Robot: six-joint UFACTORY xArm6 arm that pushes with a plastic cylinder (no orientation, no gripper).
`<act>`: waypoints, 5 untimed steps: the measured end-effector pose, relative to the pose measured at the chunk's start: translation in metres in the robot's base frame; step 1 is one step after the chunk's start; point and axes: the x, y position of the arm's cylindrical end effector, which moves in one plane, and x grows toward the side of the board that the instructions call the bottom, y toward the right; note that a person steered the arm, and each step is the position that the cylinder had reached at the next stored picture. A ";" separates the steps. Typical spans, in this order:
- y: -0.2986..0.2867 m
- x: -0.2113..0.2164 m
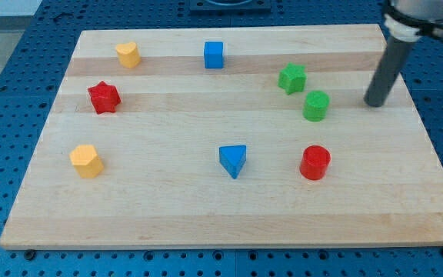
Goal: Slide the green star slightly down
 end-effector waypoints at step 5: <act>-0.002 -0.088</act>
